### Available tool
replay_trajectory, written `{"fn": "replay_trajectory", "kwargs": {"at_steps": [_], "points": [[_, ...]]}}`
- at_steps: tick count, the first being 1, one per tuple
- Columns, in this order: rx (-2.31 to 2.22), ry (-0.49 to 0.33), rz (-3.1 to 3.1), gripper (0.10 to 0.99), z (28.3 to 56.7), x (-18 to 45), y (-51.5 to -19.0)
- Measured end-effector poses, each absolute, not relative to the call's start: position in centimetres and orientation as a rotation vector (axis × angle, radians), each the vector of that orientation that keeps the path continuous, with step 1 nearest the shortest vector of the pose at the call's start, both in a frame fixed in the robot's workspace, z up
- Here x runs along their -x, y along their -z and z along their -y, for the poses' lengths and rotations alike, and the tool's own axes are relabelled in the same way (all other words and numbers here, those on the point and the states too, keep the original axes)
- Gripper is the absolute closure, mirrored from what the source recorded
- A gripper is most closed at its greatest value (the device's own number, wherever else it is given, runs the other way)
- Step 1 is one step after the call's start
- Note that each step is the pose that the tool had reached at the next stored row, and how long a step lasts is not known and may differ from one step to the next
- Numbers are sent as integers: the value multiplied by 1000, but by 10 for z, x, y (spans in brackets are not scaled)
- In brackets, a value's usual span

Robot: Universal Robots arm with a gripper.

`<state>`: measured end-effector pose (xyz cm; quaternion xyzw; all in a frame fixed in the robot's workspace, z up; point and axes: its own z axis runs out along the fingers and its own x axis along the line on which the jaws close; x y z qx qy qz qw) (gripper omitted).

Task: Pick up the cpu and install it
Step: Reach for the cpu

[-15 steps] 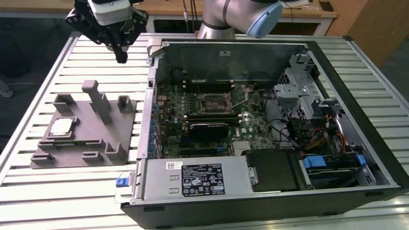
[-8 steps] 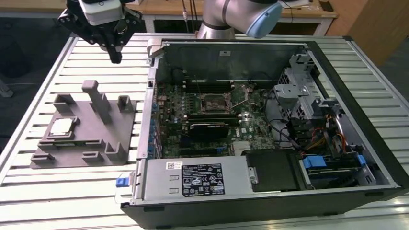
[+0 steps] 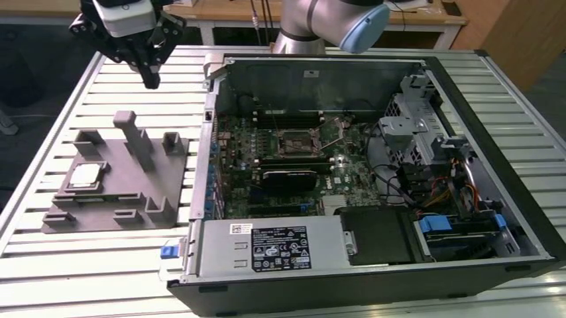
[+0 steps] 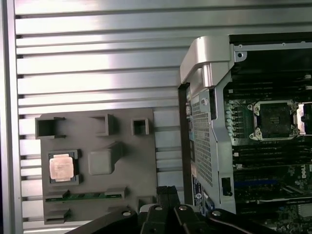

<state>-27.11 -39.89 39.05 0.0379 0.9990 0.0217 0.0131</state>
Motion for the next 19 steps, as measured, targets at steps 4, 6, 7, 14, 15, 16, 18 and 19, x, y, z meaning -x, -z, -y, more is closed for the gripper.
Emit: {"fn": "replay_trajectory", "kwargs": {"at_steps": [4, 6, 7, 14, 15, 16, 18, 19], "points": [[-118, -68, -3112, 980, 399, 278, -389], [-118, -68, -3113, 980, 399, 282, -388], [-118, -68, -3112, 980, 399, 284, -388], [-118, -68, -3113, 980, 399, 297, -386], [-118, -68, -3113, 980, 399, 299, -385], [-118, -68, -3113, 980, 399, 301, -385], [-118, -68, -3112, 980, 399, 304, -384], [-118, -68, -3112, 980, 399, 306, -384]]}}
